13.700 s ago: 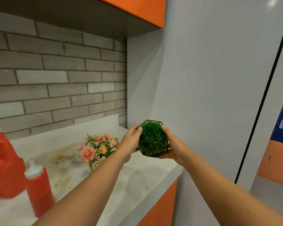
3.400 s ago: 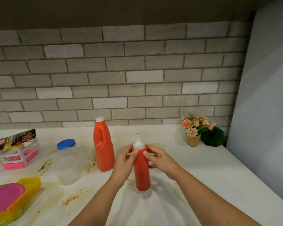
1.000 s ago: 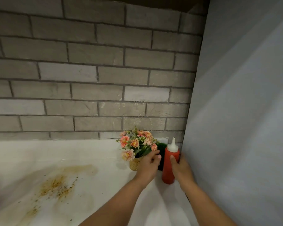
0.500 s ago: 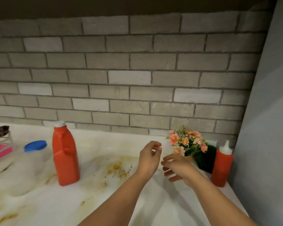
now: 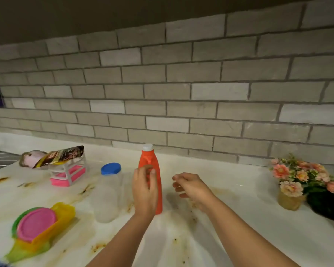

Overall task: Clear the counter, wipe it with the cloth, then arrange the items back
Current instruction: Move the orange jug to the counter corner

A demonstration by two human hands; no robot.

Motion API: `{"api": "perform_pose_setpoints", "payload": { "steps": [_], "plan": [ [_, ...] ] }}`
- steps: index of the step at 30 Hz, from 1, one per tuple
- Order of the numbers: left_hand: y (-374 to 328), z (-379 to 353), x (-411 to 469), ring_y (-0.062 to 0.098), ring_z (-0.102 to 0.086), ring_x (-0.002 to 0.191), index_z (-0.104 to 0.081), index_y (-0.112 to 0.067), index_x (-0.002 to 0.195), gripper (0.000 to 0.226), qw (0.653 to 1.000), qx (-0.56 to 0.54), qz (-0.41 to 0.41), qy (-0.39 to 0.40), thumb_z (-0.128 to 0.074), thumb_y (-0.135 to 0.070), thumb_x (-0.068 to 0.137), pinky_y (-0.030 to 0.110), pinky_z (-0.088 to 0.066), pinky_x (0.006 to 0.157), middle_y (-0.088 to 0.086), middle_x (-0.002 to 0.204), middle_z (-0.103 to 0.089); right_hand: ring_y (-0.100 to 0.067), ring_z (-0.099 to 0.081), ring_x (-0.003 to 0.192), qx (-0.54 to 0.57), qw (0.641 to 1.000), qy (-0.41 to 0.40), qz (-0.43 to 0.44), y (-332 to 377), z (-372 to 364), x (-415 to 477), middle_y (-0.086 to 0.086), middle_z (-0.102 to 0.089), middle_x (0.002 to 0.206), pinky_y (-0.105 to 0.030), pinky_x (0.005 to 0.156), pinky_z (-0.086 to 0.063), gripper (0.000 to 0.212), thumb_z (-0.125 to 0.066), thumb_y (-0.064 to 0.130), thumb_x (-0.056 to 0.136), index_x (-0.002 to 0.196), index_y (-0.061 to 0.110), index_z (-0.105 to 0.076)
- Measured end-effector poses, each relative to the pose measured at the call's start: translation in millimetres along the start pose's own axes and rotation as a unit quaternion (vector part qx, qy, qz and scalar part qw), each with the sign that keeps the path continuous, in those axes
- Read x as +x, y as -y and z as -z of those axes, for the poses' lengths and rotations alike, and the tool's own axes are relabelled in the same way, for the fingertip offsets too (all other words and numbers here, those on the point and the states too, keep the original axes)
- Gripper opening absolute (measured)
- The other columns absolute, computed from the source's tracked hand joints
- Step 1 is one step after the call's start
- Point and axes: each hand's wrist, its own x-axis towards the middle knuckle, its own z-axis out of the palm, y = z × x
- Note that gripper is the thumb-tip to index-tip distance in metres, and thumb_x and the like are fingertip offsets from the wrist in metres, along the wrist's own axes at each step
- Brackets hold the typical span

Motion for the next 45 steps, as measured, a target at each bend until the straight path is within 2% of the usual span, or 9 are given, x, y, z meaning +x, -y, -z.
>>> {"api": "perform_pose_setpoints", "payload": {
  "steps": [4,9,12,14,16,21,24,32,45],
  "plan": [
    [34,19,27,0.023,-0.053,0.102,-0.048,-0.011,0.126,0.033,0.992,0.003,0.109,0.055,-0.043,-0.026,0.097,0.036,-0.043,0.094,0.005,0.118,-0.045,-0.018,-0.056,0.098,-0.025,0.999,-0.022,0.023,20,-38,26,-0.001,-0.061,0.102,-0.035,0.094,-0.045,0.035,-0.039,0.035,0.099,0.111,0.011,-0.062],
    [62,24,36,0.026,-0.039,0.131,-0.029,-0.014,0.145,0.05,0.972,0.039,0.175,0.149,-0.034,-0.033,0.099,0.038,-0.031,0.11,0.01,0.144,-0.033,-0.023,-0.062,0.103,-0.008,0.999,-0.04,0.032,28,-78,49,-0.008,-0.066,0.108,-0.039,0.097,-0.045,0.037,-0.035,0.04,0.099,0.105,0.015,-0.062],
    [77,21,36,0.028,-0.041,0.13,-0.027,-0.021,0.146,0.059,0.956,0.025,0.218,0.197,-0.034,-0.05,0.095,0.044,-0.033,0.109,0.009,0.146,-0.032,-0.023,-0.061,0.095,0.057,0.995,-0.083,0.02,32,-91,55,-0.007,-0.065,0.096,-0.038,0.095,-0.047,0.037,-0.038,0.035,0.099,0.106,0.008,-0.062],
    [94,16,36,0.027,-0.051,0.121,-0.038,-0.028,0.14,0.076,0.956,0.015,0.21,0.205,-0.03,-0.075,0.08,0.047,-0.042,0.102,0.008,0.138,-0.044,-0.02,-0.059,0.084,0.107,0.989,-0.102,0.017,34,-96,57,-0.004,-0.062,0.082,-0.036,0.088,-0.048,0.033,-0.04,0.03,0.099,0.101,0.005,-0.062],
    [120,7,36,0.024,-0.057,0.112,-0.044,-0.032,0.133,0.085,0.956,0.005,0.202,0.215,-0.025,-0.084,0.069,0.047,-0.047,0.096,0.006,0.129,-0.053,-0.017,-0.056,0.073,0.142,0.983,-0.114,0.016,34,-99,57,-0.003,-0.058,0.073,-0.032,0.079,-0.047,0.029,-0.042,0.026,0.099,0.088,0.007,-0.061],
    [116,9,35,0.022,-0.061,0.108,-0.043,-0.039,0.132,0.077,0.949,-0.036,0.199,0.243,-0.03,-0.083,0.071,0.047,-0.05,0.092,0.001,0.125,-0.057,-0.013,-0.051,0.062,0.182,0.974,-0.133,0.018,38,-96,51,-0.004,-0.055,0.066,-0.024,0.067,-0.044,0.029,-0.046,0.022,0.098,0.073,0.011,-0.057],
    [81,19,34,0.033,-0.06,0.108,-0.046,-0.03,0.134,0.055,0.938,-0.096,0.209,0.258,-0.046,-0.06,0.087,0.045,-0.052,0.091,0.015,0.119,-0.06,-0.012,-0.049,0.06,0.195,0.969,-0.15,0.029,46,-85,42,-0.004,-0.052,0.065,-0.02,0.063,-0.045,0.029,-0.045,0.02,0.098,0.074,0.01,-0.056],
    [11,-7,20,0.015,-0.063,0.091,-0.048,-0.024,0.131,0.042,0.923,-0.178,0.173,0.293,-0.053,-0.038,0.092,0.044,-0.052,0.089,-0.005,0.112,-0.058,-0.009,-0.043,0.055,0.183,0.955,-0.219,0.077,69,-28,-2,0.0,-0.048,0.062,-0.018,0.054,-0.039,0.032,-0.043,0.023,0.099,0.072,0.012,-0.055],
    [-100,-123,-86,0.016,-0.062,0.092,-0.048,-0.023,0.129,0.041,0.877,-0.227,0.147,0.397,-0.053,-0.037,0.091,0.043,-0.053,0.087,0.0,0.116,-0.057,-0.009,-0.044,0.051,0.174,0.911,-0.362,0.092,32,132,-97,0.001,-0.048,0.058,-0.019,0.051,-0.037,0.03,-0.046,0.025,0.097,0.072,0.012,-0.057]
  ]
}}
